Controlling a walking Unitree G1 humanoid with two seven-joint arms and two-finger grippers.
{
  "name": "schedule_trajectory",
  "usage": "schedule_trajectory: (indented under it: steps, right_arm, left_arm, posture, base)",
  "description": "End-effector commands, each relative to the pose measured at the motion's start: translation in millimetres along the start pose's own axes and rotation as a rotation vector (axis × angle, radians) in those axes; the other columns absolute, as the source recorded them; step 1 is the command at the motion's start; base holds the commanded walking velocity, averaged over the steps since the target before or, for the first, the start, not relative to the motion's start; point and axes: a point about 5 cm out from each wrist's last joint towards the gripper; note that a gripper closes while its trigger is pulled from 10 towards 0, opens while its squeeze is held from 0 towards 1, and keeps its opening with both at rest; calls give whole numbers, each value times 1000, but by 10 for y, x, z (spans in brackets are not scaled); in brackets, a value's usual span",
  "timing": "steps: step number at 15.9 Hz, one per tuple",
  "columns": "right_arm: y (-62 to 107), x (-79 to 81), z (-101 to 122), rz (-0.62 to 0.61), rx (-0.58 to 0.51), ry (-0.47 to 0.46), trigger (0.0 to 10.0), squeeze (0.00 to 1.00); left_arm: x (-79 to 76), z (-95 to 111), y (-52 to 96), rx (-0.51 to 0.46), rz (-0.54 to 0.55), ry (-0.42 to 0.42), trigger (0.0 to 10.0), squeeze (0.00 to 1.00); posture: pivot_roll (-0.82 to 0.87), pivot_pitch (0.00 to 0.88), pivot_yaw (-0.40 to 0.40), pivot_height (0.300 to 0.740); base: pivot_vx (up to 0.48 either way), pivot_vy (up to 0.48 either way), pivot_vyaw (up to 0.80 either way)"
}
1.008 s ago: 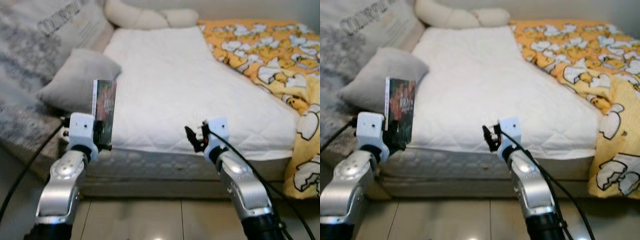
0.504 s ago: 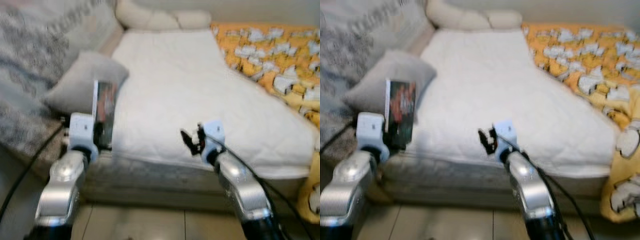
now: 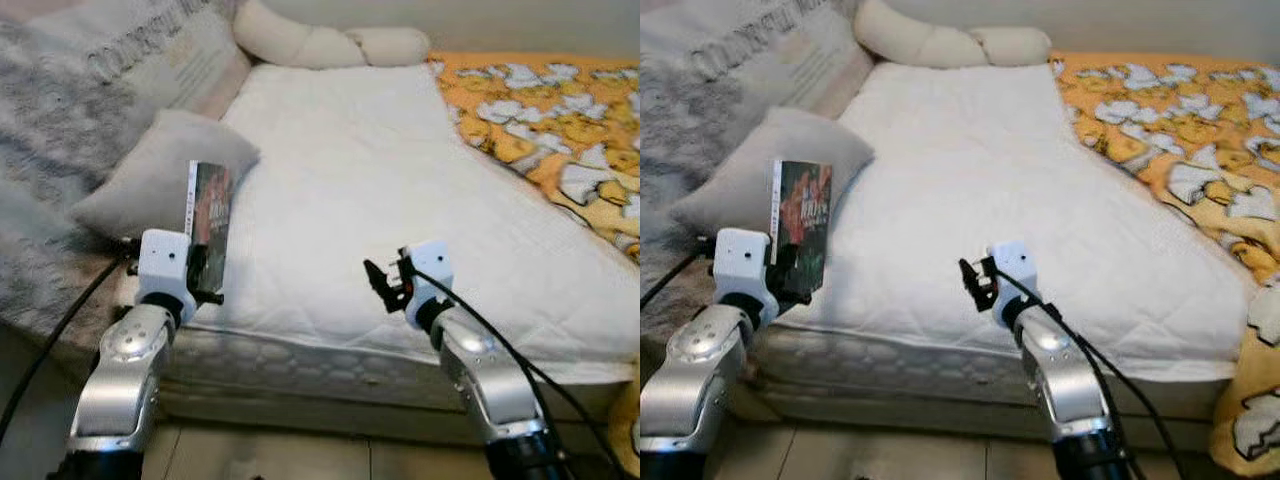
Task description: Clean up the room
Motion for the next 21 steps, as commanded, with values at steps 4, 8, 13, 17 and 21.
schedule_trajectory:
  steps: [4, 8, 13, 17, 21]
  right_arm:
    - [1, -38, 49, -16, -20, -1, 10000, 0]
    - [3, -6, 57, -11, -24, 0, 10000, 0]
    - [3, -2, 51, -12, -22, 1, 10000, 0]
    - [-5, 2, 54, -13, -24, 0, 10000, 0]
    - [-15, 4, 62, -11, -26, 1, 10000, 0]
  left_arm:
    - [-19, 125, -3, -59, -14, -15, 10000, 0]
    - [-28, 116, 1, -56, -18, -14, 10000, 0]
    - [-19, 109, 8, -52, -17, -16, 10000, 0]
    - [-10, 113, 6, -51, -18, -20, 10000, 0]
    - [-8, 122, -3, -53, -18, -20, 10000, 0]
  posture:
    - [48, 0, 26, 740]
    - [43, 0, 29, 740]
    - [45, 0, 31, 740]
    - [47, 0, 33, 740]
    - [47, 0, 34, 740]
  base:
    - [349, 0, 0]
    - [350, 0, 0]
    - [348, 0, 0]
    - [351, 0, 0]
    - [348, 0, 0]
Point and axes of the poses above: a point about 5 cm out from each wrist's last joint towards the gripper, its own y axis pointing back from the gripper into the wrist, its own z axis along the axis of the wrist's last joint, x = y × z, and after that the axes turned 8 degrees about y, right-handed
